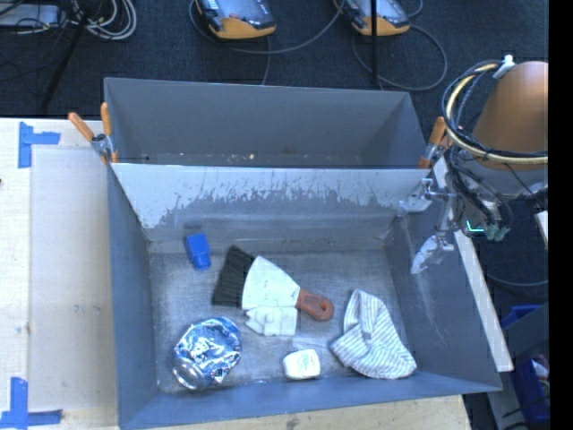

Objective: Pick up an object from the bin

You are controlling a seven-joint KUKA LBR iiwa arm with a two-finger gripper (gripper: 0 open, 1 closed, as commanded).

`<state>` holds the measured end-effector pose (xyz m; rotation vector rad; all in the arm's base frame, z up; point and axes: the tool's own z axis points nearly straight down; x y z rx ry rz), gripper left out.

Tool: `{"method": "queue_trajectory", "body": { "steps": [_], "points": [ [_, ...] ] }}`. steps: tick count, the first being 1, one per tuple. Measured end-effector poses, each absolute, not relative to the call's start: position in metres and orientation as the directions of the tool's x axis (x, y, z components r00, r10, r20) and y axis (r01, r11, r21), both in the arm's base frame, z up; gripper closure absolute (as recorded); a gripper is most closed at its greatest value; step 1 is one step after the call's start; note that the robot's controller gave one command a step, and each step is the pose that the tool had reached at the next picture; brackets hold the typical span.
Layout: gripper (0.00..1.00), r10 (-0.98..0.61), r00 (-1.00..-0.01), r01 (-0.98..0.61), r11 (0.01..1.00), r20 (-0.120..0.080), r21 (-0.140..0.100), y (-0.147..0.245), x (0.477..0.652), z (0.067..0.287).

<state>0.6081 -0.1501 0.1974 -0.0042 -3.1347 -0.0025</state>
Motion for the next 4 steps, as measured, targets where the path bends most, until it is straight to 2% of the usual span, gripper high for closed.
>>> {"method": "queue_trajectory", "body": {
  "steps": [1, 2, 3, 4],
  "points": [
    [0.00, 0.000, -1.000, 0.000, 1.000, 0.000, 0.000, -0.150, 0.610, 0.202],
    [0.00, -0.061, -0.998, -0.061, 0.998, -0.004, -0.001, -0.148, 0.602, 0.171],
    [0.00, -0.078, -0.997, -0.078, 0.997, -0.002, 0.000, -0.152, 0.568, 0.125],
    [0.00, 0.031, -1.000, 0.031, 1.000, 0.000, -0.002, -0.116, 0.528, 0.091]
  ]
}}
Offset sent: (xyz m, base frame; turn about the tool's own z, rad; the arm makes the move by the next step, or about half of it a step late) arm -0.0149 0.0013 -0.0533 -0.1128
